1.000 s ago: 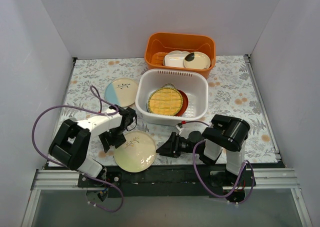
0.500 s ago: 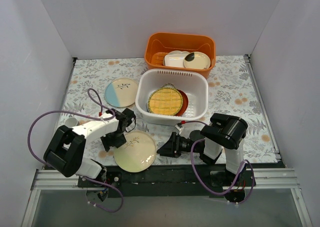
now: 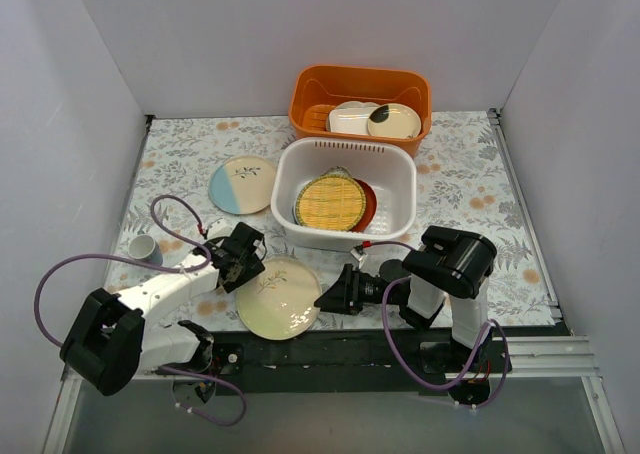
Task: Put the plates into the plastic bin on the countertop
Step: Pick up the plate at the center of the board, then place the plate in the plastic bin.
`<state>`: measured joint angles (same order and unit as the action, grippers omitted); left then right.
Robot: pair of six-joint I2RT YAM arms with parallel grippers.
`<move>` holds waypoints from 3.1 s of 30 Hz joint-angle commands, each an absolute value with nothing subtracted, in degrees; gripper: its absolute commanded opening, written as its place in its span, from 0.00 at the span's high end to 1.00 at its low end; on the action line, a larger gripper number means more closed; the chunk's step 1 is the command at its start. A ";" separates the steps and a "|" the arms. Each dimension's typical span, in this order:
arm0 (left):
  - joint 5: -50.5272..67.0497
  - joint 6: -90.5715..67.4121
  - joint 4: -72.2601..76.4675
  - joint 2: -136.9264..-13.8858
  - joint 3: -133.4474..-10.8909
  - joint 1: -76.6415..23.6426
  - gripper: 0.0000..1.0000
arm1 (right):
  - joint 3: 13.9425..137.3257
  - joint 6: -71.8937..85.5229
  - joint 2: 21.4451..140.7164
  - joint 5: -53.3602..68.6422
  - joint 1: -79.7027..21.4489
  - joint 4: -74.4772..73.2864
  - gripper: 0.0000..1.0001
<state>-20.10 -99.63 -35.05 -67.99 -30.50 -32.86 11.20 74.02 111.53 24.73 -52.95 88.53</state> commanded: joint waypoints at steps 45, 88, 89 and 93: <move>-13.62 -100.55 -34.71 -40.18 -29.09 -43.42 0.13 | 11.16 54.33 60.93 5.72 -54.23 30.72 0.99; -24.79 -93.34 -39.20 -44.91 -41.84 -43.33 0.02 | 59.92 37.62 63.00 17.75 -39.75 4.57 0.99; -24.61 -93.34 -38.76 -45.17 -41.75 -43.33 0.02 | 60.90 37.53 63.89 18.45 -38.25 4.57 0.99; -24.26 -93.25 -37.97 -45.53 -40.96 -43.33 0.02 | 64.51 37.35 68.98 22.57 -32.53 5.36 0.99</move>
<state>-23.81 -93.84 -39.51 -45.39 -41.60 -43.24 58.74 38.61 66.57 15.77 -36.25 -3.49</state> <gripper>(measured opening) 0.981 0.208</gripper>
